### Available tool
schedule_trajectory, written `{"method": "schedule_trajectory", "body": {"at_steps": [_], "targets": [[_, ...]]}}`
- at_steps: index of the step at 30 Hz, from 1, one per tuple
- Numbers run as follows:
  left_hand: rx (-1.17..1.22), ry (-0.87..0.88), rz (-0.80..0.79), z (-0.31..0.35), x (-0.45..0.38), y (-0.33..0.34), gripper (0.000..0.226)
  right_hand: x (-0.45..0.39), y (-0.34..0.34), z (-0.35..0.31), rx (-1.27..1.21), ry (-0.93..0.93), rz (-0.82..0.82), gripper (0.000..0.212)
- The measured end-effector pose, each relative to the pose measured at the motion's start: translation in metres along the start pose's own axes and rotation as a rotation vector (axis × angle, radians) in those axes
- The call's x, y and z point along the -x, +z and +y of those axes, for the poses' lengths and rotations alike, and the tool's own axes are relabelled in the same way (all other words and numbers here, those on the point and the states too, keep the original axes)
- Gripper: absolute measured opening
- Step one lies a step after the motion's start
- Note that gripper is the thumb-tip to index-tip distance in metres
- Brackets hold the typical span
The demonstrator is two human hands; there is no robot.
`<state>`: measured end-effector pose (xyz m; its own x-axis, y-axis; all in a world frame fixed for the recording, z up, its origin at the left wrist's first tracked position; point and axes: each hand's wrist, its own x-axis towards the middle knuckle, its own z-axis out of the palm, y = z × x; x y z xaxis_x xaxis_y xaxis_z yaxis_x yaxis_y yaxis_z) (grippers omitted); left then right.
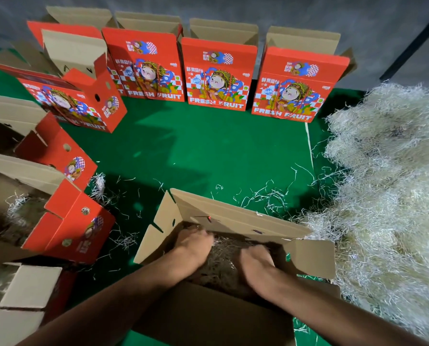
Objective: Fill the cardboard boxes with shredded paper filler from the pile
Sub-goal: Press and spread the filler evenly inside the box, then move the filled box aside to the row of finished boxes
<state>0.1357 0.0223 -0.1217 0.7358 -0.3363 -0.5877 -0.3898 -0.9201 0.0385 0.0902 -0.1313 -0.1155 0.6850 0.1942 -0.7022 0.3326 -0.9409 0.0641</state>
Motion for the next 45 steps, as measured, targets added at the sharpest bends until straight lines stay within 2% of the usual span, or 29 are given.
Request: {"method": "schedule_trajectory", "body": {"at_steps": [2,4,5,8,10,13,15,18,21,23,25,28,31,33,36,40,43,45], "targets": [[0.02,0.062,0.01,0.004,0.002,-0.003,0.045,-0.004,-0.009,-0.004,-0.087,-0.086,0.07,0.031],[-0.011,0.143,-0.127,-0.005,0.008,0.004,0.04,-0.007,-0.013,-0.01,-0.045,-0.145,0.038,0.039],[-0.018,0.151,-0.176,-0.01,0.011,0.008,0.041,-0.008,-0.01,-0.013,-0.017,-0.155,0.009,0.046],[-0.02,0.17,-0.17,-0.018,0.014,0.016,0.052,-0.013,0.001,-0.014,0.001,-0.137,-0.025,0.08],[-0.055,0.098,-0.269,-0.015,0.013,0.009,0.061,-0.013,-0.002,-0.011,-0.064,-0.097,-0.097,0.091],[-0.099,0.066,-0.204,-0.014,0.01,0.0,0.079,-0.011,-0.004,0.0,-0.242,0.032,-0.116,0.073],[-0.132,0.054,-0.154,-0.016,0.011,0.002,0.078,-0.006,-0.003,0.01,-0.243,0.036,-0.039,0.054],[-0.08,0.036,-0.162,-0.019,0.012,0.0,0.082,-0.002,-0.009,0.027,-0.24,0.011,0.069,0.029],[-0.011,0.078,-0.147,-0.031,0.005,-0.023,0.073,-0.007,-0.019,0.043,-0.265,0.032,-0.013,0.027],[0.035,0.101,-0.105,-0.044,0.001,-0.046,0.067,-0.011,-0.032,0.051,-0.29,0.027,0.0,0.025],[0.194,0.055,-0.059,-0.057,-0.002,-0.07,0.062,-0.016,-0.051,0.056,-0.345,-0.002,0.075,0.022],[0.464,-0.002,-0.016,-0.072,-0.004,-0.102,0.048,-0.018,-0.088,0.062,-0.42,-0.072,0.315,0.02],[0.513,0.022,0.108,-0.077,0.006,-0.127,0.035,-0.007,-0.119,0.068,-0.481,-0.088,0.584,0.033],[0.481,0.076,0.185,-0.074,0.019,-0.137,0.03,0.004,-0.129,0.069,-0.445,-0.027,0.72,0.036],[0.529,0.206,0.111,-0.058,0.052,-0.138,0.048,0.021,-0.123,0.071,-0.419,0.096,0.823,0.034],[0.493,0.304,-0.08,-0.023,0.088,-0.123,0.077,0.033,-0.102,0.073,-0.41,0.181,0.813,0.04],[0.412,0.281,-0.049,-0.012,0.101,-0.115,0.087,0.04,-0.089,0.069,-0.392,0.2,0.865,0.051],[0.338,0.277,-0.008,-0.013,0.109,-0.11,0.086,0.046,-0.082,0.066,-0.393,0.184,0.887,0.058]]}}
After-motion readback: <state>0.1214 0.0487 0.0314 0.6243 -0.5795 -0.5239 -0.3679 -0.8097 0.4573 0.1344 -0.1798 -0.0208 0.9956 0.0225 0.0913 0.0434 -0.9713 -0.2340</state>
